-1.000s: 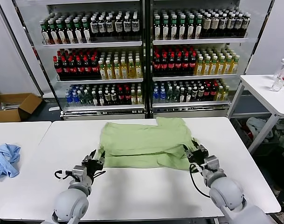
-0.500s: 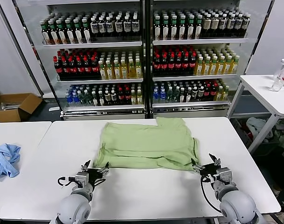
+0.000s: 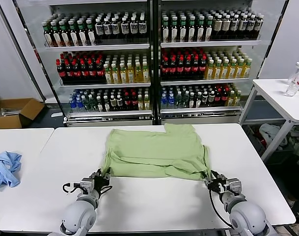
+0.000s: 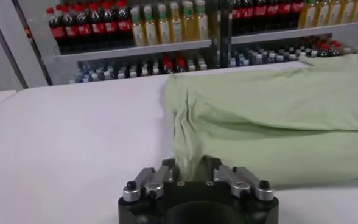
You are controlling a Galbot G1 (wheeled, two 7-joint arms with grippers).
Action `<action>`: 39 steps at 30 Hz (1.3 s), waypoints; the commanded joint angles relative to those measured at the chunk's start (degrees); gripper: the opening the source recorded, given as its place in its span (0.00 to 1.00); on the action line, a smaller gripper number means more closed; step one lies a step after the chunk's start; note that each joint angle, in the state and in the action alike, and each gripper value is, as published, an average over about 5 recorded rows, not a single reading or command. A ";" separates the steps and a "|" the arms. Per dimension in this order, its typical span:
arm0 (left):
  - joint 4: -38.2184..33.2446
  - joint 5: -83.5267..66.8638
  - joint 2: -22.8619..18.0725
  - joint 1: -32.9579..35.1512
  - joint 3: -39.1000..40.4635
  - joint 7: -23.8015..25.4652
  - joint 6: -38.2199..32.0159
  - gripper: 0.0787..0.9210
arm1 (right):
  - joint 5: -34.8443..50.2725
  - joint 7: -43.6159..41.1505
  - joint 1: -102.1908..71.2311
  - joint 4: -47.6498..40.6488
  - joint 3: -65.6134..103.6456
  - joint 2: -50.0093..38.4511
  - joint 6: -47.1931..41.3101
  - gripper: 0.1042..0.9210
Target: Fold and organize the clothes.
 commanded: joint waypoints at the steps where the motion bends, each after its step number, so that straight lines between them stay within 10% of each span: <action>1: -1.39 -4.80 0.41 1.44 -1.17 0.75 -0.09 0.18 | 2.79 -1.72 -0.39 0.07 -0.60 -1.02 -0.47 0.19; 8: -9.92 -4.94 1.41 10.56 -5.05 0.46 -0.67 0.01 | 2.54 -4.45 -6.19 5.25 1.52 -4.01 0.71 0.03; 24: -32.49 5.41 -3.02 40.74 -11.34 -0.89 -0.73 0.01 | -12.01 -7.57 -27.08 21.20 12.68 -5.60 3.92 0.04; 30: -32.78 3.68 -1.30 35.74 -13.81 -0.63 -0.18 0.06 | -7.45 -2.19 -19.85 20.07 13.01 -5.57 12.83 0.18; 39: -16.09 -7.30 4.93 7.25 -11.65 -2.45 0.03 0.36 | 4.04 3.20 15.58 3.13 -2.68 -3.18 6.89 0.50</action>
